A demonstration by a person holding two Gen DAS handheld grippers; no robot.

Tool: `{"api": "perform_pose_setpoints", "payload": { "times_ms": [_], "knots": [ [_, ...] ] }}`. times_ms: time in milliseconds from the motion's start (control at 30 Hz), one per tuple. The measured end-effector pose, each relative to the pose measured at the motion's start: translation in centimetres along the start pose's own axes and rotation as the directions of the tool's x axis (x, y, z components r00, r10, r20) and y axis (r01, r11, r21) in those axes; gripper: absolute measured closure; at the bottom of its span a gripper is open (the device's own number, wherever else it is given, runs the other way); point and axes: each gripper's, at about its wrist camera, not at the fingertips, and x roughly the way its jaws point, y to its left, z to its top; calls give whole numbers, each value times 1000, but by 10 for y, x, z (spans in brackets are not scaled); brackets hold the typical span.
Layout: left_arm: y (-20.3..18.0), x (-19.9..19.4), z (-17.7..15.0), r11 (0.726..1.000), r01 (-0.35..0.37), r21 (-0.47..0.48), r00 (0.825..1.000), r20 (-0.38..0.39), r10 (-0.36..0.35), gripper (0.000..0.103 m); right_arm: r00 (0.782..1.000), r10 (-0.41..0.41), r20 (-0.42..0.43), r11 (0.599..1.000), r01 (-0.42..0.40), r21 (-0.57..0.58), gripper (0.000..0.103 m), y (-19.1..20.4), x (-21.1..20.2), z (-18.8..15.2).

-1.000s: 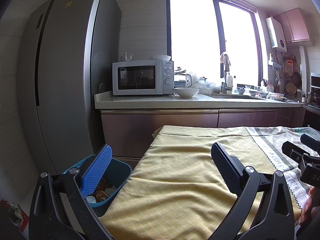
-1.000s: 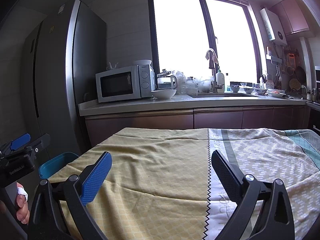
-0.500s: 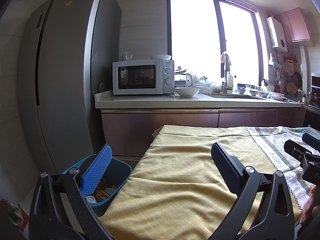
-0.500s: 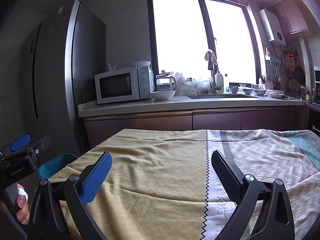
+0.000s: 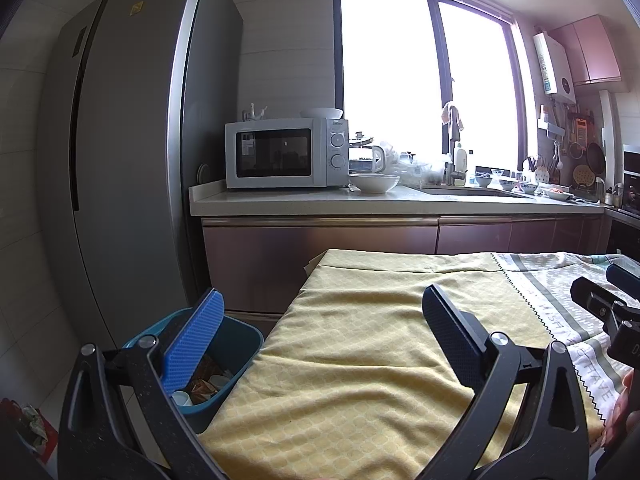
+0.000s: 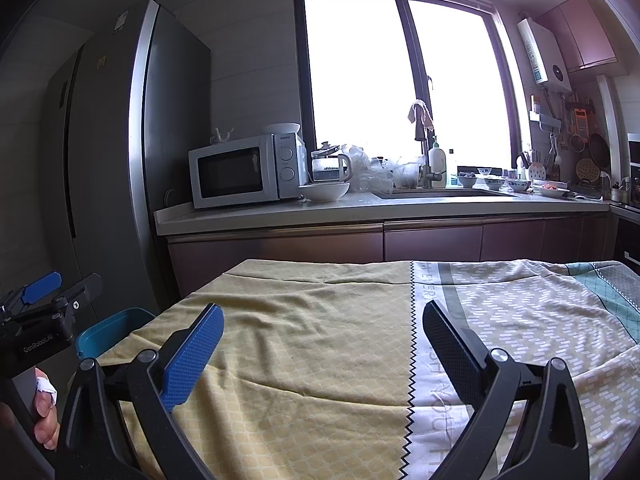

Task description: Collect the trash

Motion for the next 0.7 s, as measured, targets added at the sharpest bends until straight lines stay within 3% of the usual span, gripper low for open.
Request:
{"api": "perform_pose_setpoints", "payload": {
  "times_ms": [700],
  "knots": [
    [-2, 2, 1, 1000, 2, 3, 1000, -3, -2, 5, 1000, -1, 0, 1000, 1, 5, 7, -1, 1, 1]
  ]
}}
